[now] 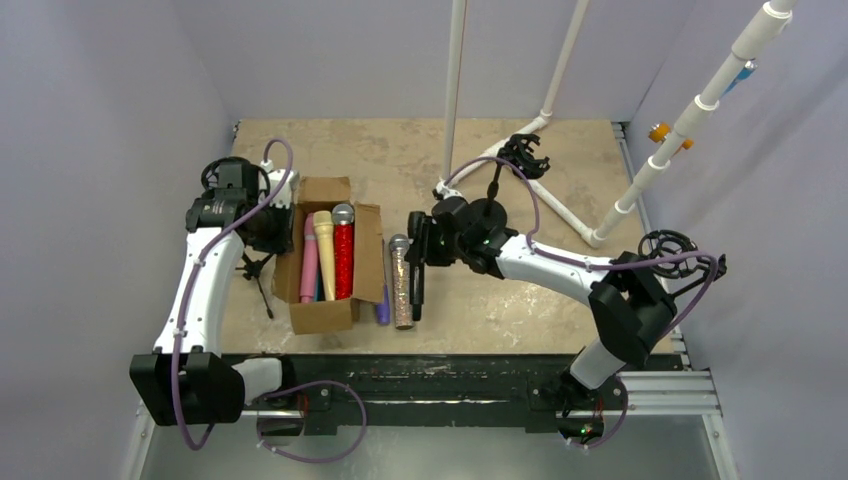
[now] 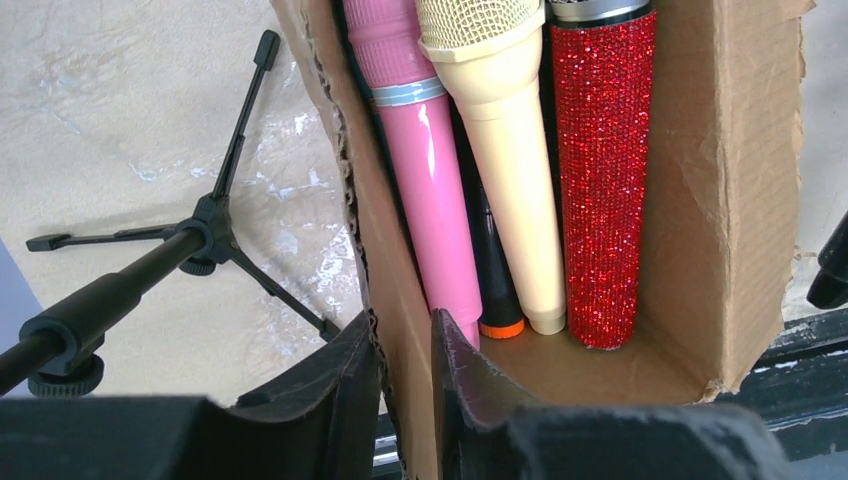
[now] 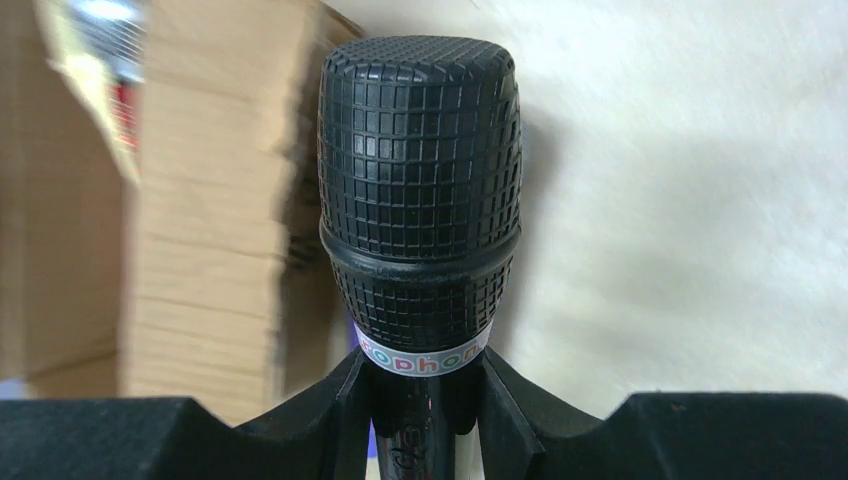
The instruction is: Attach the microphones to the stand
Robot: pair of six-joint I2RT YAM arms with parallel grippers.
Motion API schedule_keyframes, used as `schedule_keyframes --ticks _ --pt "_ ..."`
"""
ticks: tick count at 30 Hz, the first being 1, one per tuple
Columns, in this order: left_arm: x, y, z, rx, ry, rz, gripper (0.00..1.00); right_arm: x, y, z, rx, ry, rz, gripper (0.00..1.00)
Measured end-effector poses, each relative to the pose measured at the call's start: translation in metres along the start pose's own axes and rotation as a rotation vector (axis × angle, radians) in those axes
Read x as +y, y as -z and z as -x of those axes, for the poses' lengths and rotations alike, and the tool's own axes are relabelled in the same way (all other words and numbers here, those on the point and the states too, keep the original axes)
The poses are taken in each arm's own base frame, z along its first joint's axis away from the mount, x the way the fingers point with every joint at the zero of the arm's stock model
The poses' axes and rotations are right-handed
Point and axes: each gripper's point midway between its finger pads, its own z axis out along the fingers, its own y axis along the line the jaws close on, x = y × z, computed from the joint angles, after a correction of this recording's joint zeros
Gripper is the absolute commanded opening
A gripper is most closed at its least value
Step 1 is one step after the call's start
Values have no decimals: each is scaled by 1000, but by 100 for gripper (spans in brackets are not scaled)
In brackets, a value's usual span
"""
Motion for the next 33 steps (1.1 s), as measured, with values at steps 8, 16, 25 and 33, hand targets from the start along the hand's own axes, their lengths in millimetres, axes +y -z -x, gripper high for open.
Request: schedule_keyframes --ticks 8,16,25,33 --pt "3 -7 5 -3 8 9 47 -51 -11 -44 97 -1 -135 15" --pt "15 -22 14 31 22 44 43 -65 -26 -58 130 0 -166 32" --pt "23 -35 32 23 44 69 0 -69 -32 -63 145 11 -174 51" --pt "18 -32 33 10 60 47 0 -58 -33 -51 122 26 -150 54"
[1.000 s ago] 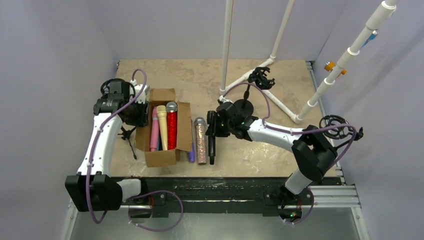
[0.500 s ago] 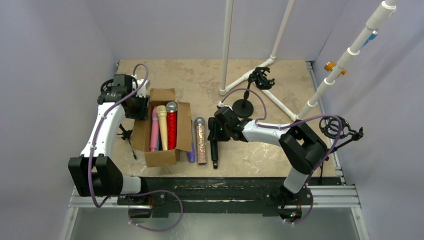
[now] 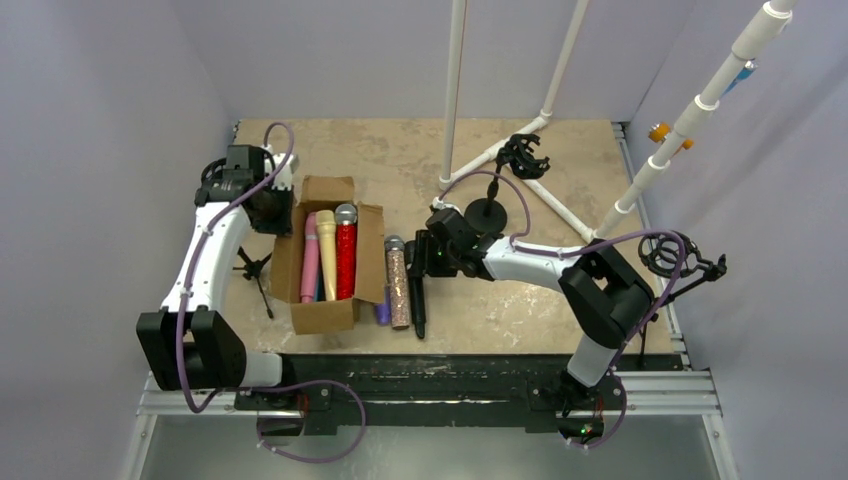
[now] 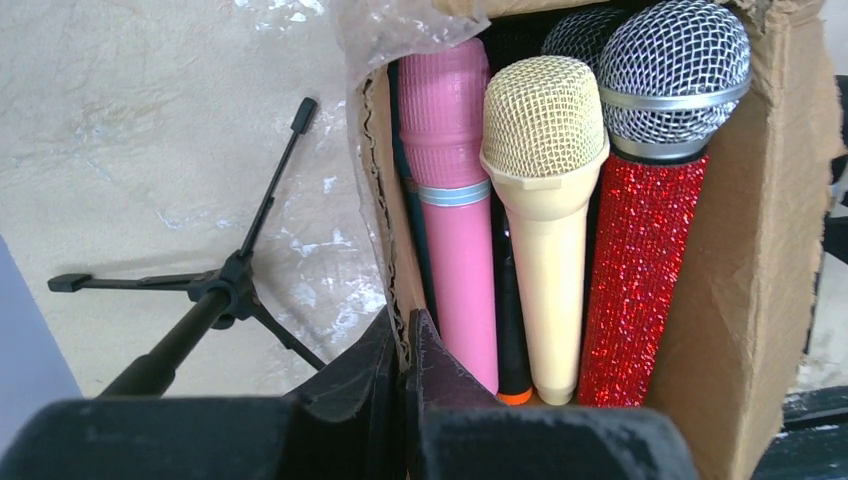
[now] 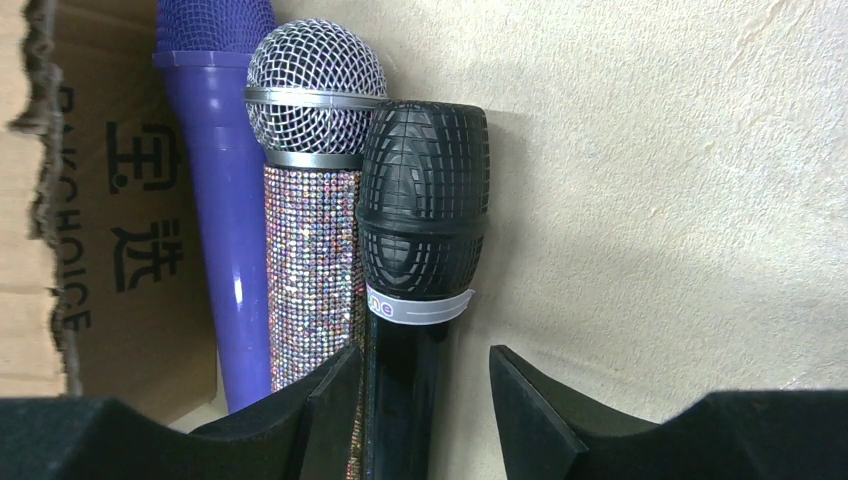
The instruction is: Attach the microphones to the stand
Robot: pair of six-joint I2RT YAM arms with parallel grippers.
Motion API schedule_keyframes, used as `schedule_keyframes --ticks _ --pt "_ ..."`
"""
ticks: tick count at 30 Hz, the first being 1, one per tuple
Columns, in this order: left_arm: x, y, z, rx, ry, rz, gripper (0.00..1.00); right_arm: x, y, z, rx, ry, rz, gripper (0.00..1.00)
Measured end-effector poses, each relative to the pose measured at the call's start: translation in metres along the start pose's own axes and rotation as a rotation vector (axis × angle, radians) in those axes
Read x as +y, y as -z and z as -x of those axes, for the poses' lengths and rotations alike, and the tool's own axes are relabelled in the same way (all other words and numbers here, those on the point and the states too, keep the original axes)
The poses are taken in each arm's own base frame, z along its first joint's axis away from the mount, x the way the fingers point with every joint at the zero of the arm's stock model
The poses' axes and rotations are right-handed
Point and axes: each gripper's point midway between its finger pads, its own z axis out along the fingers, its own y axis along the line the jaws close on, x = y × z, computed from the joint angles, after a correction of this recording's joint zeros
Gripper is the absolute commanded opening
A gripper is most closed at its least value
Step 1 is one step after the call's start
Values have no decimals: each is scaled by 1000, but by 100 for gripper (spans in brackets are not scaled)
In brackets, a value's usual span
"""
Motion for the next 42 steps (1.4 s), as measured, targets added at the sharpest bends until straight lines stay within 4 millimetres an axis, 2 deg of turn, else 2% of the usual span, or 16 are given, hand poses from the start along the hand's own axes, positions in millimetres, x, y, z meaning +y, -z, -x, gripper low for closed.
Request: schedule_keyframes --ticks 7,11,14,17,20,23,25,28,33,36,38,42 --pt "-18 27 0 -64 22 -64 0 3 6 3 -4 1 7 53" --pt "-24 37 -3 -75 26 -78 0 11 24 12 -25 3 20 52" --pt "-24 37 -3 -74 32 -79 0 31 45 30 -83 15 40 51" --pt "-25 37 -3 -75 32 -82 0 74 72 52 -168 48 92 52" --pt "-25 37 -3 -76 32 -83 0 134 102 72 -242 81 195 52" --pt "-25 37 -3 -76 32 -87 0 181 115 86 -275 107 268 52" --pt "-26 37 -3 -78 31 -90 0 200 110 94 -284 119 283 51" --pt "-26 36 -3 -78 31 -92 0 210 78 91 -253 141 251 51" --pt "-26 36 -3 -81 30 -92 0 189 16 59 -135 181 131 51" --pt "-27 36 -3 -82 29 -94 0 175 -9 42 -76 199 70 51" --pt "-27 36 -2 -90 27 -99 0 174 -12 42 -69 203 54 51" --pt "-27 35 -4 -88 21 -98 0 180 -8 48 -84 205 44 53"
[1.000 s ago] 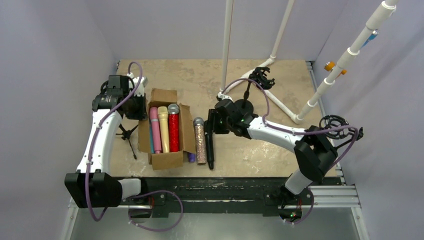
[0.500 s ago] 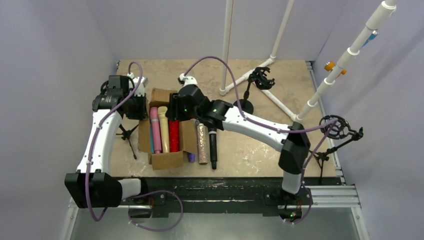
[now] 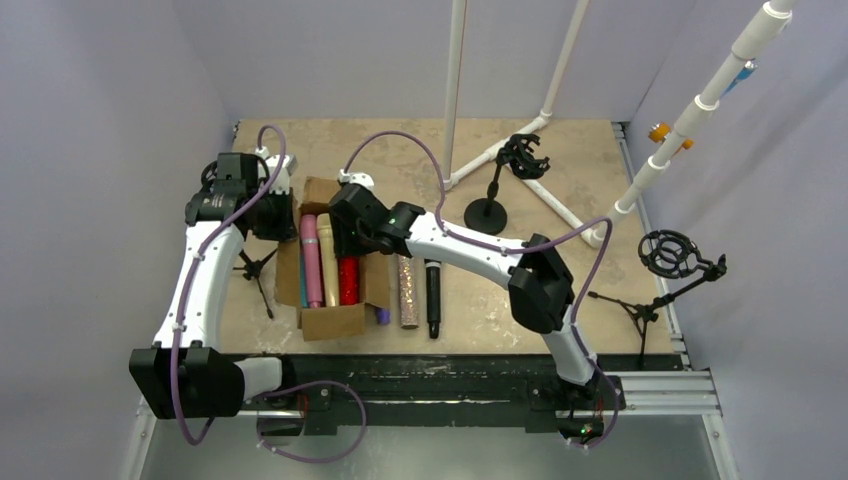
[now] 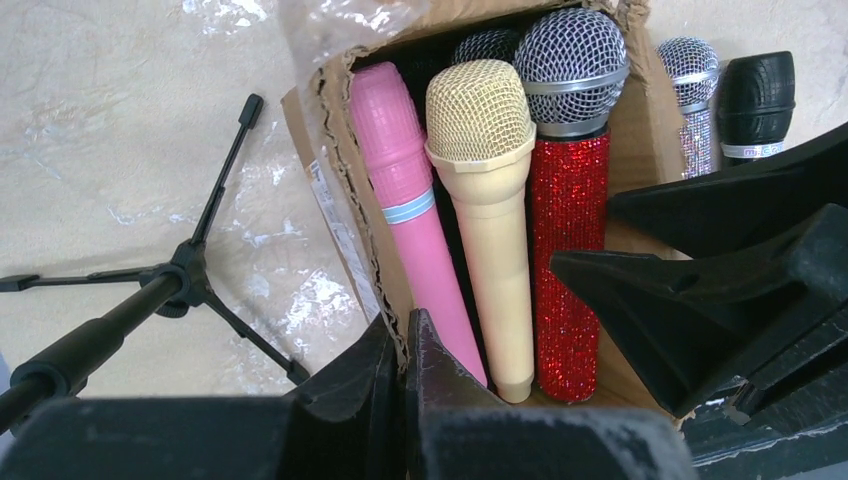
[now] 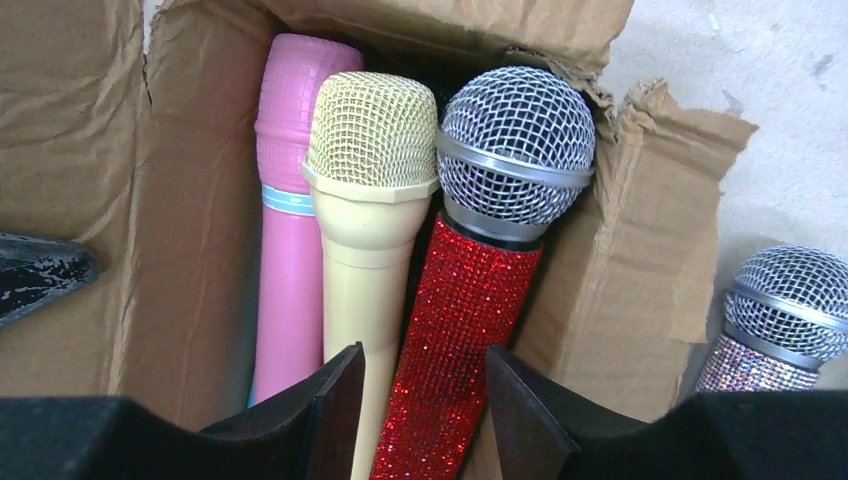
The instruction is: Attach the microphones to the stand
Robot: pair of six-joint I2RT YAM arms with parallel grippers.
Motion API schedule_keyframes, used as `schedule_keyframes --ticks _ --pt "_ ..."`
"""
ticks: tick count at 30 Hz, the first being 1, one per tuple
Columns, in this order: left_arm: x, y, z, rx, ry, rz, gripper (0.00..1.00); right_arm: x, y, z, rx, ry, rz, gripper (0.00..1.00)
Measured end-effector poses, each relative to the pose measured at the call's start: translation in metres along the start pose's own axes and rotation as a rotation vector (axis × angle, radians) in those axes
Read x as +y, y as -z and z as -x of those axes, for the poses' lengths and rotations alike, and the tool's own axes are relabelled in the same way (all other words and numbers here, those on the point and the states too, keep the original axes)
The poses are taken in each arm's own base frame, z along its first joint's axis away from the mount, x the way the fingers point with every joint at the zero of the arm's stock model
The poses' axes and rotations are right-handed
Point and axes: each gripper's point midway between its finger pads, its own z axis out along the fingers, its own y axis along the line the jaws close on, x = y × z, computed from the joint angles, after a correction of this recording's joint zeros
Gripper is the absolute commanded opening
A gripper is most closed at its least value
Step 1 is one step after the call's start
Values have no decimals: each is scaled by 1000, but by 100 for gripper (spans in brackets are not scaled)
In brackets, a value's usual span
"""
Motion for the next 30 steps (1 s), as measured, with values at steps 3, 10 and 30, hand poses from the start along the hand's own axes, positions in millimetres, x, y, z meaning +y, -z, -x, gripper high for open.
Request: schedule_keyframes --ticks 3,10,30 --pt "0 -1 0 -3 -4 -1 0 -1 2 0 -5 7 -22 53" --pt "1 -5 -1 -3 -12 -2 0 3 -17 -8 5 15 -43 54" --pt "7 -7 -4 3 -42 20 0 27 -24 -18 0 -46 105 4"
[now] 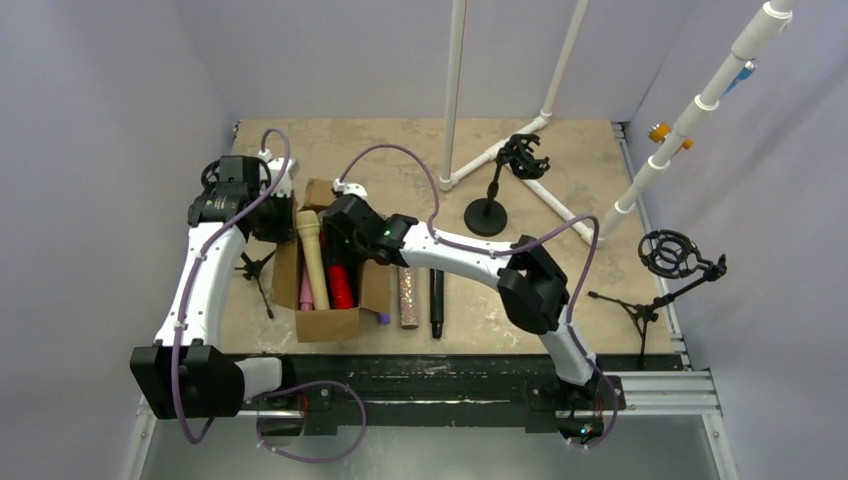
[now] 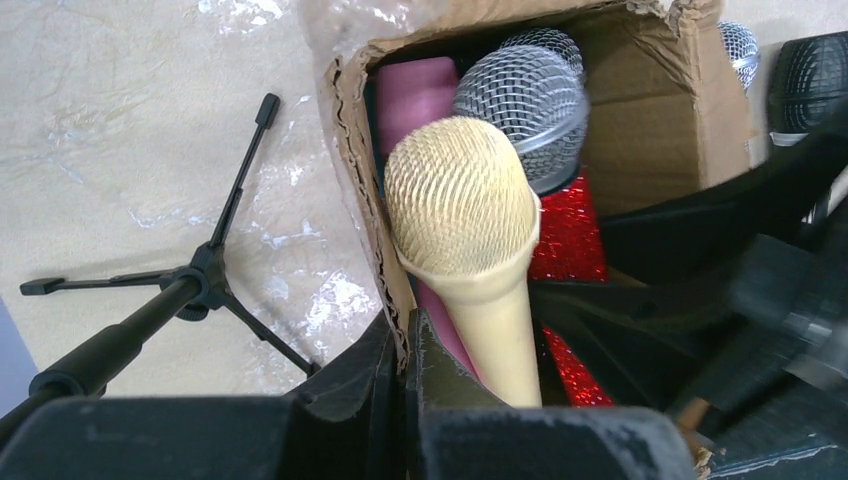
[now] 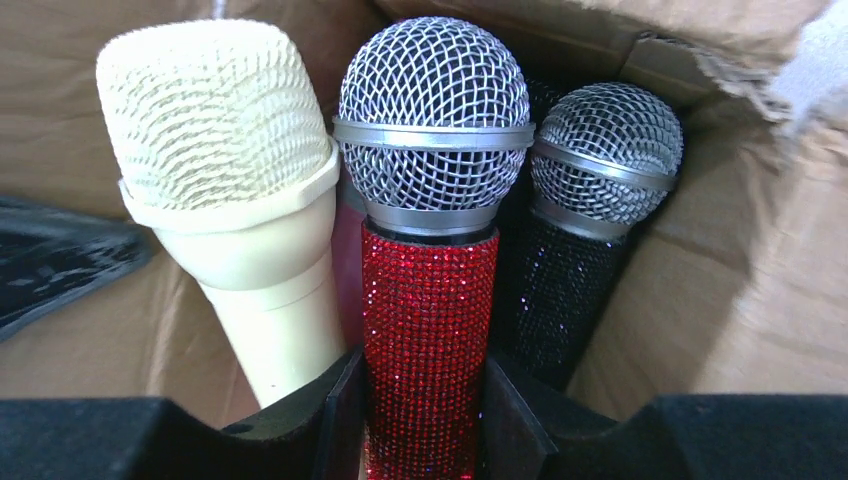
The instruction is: Attach the microphones to the stand
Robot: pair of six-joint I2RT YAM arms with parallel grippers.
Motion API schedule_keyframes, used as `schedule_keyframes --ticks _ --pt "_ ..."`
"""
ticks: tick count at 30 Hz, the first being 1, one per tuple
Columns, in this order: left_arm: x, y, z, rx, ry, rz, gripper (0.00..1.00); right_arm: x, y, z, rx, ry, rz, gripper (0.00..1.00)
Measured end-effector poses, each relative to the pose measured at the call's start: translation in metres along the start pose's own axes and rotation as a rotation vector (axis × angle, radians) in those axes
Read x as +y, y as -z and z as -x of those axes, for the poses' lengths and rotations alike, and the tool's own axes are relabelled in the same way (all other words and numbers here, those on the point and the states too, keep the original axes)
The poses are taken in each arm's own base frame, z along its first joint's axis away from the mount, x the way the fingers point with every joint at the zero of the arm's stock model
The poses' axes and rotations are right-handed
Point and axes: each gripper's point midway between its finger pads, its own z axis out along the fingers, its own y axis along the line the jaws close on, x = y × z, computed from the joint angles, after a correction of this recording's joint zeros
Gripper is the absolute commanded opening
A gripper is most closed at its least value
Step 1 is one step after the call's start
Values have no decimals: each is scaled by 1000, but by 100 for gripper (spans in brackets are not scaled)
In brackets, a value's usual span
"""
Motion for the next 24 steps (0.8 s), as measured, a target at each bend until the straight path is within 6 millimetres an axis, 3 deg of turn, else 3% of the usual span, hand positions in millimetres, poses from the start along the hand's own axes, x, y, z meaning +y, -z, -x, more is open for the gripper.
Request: schedule_keyframes --ticks 4,9,13,18,24 --pt "2 0 -2 9 -3 10 0 10 23 14 -34 -5 32 0" --pt "3 0 -2 10 -12 15 0 29 60 47 -115 -16 97 0" --pt "3 0 -3 11 -20 16 0 29 83 66 -160 -31 120 0" --pt "4 0 -3 13 -21 18 0 -13 96 73 -173 -66 62 0" --pt "5 1 -4 16 -25 21 0 -103 122 66 -178 -133 -81 0"
